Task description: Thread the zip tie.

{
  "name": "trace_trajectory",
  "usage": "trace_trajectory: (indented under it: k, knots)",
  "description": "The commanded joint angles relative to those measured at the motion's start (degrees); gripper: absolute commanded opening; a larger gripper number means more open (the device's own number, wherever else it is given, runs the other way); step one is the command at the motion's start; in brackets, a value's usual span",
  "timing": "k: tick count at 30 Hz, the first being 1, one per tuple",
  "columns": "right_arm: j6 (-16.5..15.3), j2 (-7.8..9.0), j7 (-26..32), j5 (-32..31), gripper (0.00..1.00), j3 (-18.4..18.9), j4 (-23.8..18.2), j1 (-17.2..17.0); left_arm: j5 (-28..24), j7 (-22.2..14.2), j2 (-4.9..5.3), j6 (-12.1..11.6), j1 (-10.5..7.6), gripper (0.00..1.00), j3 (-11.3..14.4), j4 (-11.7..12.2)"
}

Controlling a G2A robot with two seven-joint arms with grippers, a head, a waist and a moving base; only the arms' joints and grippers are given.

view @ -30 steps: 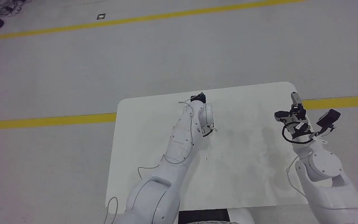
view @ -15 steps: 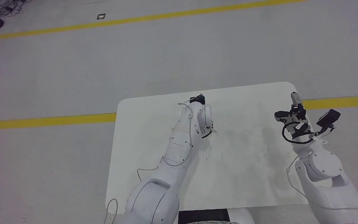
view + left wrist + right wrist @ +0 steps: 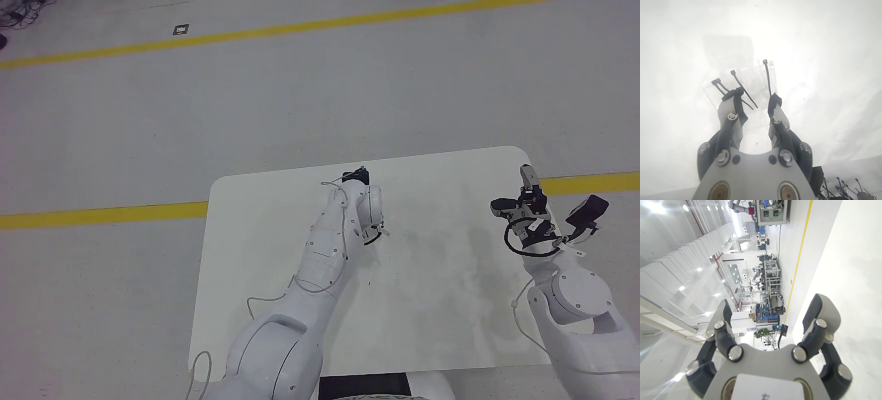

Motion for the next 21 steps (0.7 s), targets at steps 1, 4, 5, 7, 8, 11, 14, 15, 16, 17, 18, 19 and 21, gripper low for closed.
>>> trace_trajectory:
  k: [1, 4, 5, 7, 8, 11, 14, 15, 16, 17, 18, 19, 21]
  knots:
    - [0.00, 0.00, 0.00, 0.00, 1.00, 0.00, 0.00, 0.00, 0.00, -0.10, -0.03, 0.00, -0.13, 0.30, -0.06, 0.22]
    - [0.00, 0.00, 0.00, 0.00, 1.00, 0.00, 0.00, 0.00, 0.00, -0.19, -0.16, 0.00, -0.51, 0.30, -0.28, 1.03]
    - [0.00, 0.00, 0.00, 0.00, 1.00, 0.00, 0.00, 0.00, 0.00, -0.21, -0.22, 0.00, -0.78, 0.29, -0.42, 1.59]
    - [0.00, 0.00, 0.00, 0.00, 1.00, 0.00, 0.00, 0.00, 0.00, -0.05, -0.33, 0.00, -1.23, 0.29, -0.68, 2.39]
    - [0.00, 0.00, 0.00, 0.00, 1.00, 0.00, 0.00, 0.00, 0.00, 0.04, -0.39, 0.00, -1.45, 0.29, -0.80, 2.78]
    - [0.00, 0.00, 0.00, 0.00, 1.00, 0.00, 0.00, 0.00, 0.00, 0.34, -0.58, 0.00, -2.10, 0.27, -1.16, 3.88]
    - [0.00, 0.00, 0.00, 0.00, 1.00, 0.00, 0.00, 0.00, 0.00, 0.67, -0.72, 0.00, -2.75, 0.26, -1.52, 5.01]
    - [0.00, 0.00, 0.00, 0.00, 1.00, 0.00, 0.00, 0.00, 0.00, 0.83, -0.77, 0.00, -3.00, 0.26, -1.69, 5.45]
    - [0.00, 0.00, 0.00, 0.00, 1.00, 0.00, 0.00, 0.00, 0.00, 0.96, -0.81, 0.00, -3.19, 0.27, -1.80, 5.77]
    - [0.00, 0.00, 0.00, 0.00, 1.00, 0.00, 0.00, 0.00, 0.00, 1.08, -0.85, 0.00, -3.35, 0.27, -1.89, 6.06]
    - [0.00, 0.00, 0.00, 0.00, 1.00, 0.00, 0.00, 0.00, 0.00, 1.25, -0.90, 0.00, -3.58, 0.27, -2.01, 6.45]
    - [0.00, 0.00, 0.00, 0.00, 1.00, 0.00, 0.00, 0.00, 0.00, 1.38, -0.93, 0.00, -3.74, 0.27, -2.10, 6.73]
    - [0.00, 0.00, 0.00, 0.00, 1.00, 0.00, 0.00, 0.00, 0.00, 1.58, -1.00, 0.00, -4.04, 0.25, -2.26, 7.25]
